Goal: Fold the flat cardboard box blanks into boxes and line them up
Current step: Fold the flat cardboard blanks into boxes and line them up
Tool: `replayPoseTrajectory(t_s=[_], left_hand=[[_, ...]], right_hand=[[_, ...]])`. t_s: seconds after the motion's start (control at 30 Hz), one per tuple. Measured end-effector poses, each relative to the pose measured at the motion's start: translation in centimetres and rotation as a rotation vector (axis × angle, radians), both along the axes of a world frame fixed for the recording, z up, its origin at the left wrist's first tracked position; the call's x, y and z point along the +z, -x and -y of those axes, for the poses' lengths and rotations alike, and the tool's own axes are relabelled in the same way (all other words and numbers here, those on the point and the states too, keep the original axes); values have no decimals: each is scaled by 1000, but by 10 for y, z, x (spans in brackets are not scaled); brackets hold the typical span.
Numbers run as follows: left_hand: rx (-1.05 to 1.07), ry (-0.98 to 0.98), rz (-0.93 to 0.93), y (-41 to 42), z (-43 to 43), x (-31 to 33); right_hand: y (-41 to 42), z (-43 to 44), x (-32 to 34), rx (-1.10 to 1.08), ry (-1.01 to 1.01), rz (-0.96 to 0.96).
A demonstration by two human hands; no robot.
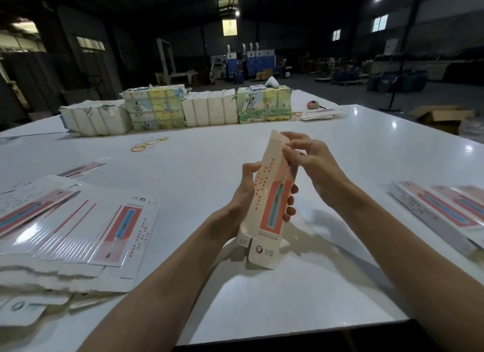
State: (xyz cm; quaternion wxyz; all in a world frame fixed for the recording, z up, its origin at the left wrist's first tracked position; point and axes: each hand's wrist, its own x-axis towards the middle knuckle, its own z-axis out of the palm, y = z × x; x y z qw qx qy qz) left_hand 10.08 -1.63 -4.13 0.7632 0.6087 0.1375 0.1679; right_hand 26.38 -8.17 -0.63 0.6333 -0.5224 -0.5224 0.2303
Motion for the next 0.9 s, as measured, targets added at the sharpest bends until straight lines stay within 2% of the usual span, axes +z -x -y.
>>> replayPoseTrajectory(t_s=[0.3, 0.37, 0.47, 0.63, 0.77, 0.83, 0.9], left_hand=[[-51, 19, -54, 3, 0, 9], [25, -1, -83, 2, 3, 10], [258, -50, -96, -3, 9, 7], [239, 111, 39, 1, 7, 5], [150, 345, 210, 9, 2, 1], [127, 358, 213, 9, 0, -3], [161, 256, 168, 7, -1, -8]], right_hand=[[-1, 4, 3, 39, -23, -61], [-2, 3, 3, 89, -23, -80], [-3, 2, 5, 214, -13, -152], [-7, -3, -2, 127, -73, -102], [8, -5, -19, 165, 11, -86], [17, -7, -28, 170, 12, -80], [22, -9, -31, 125, -23, -93]])
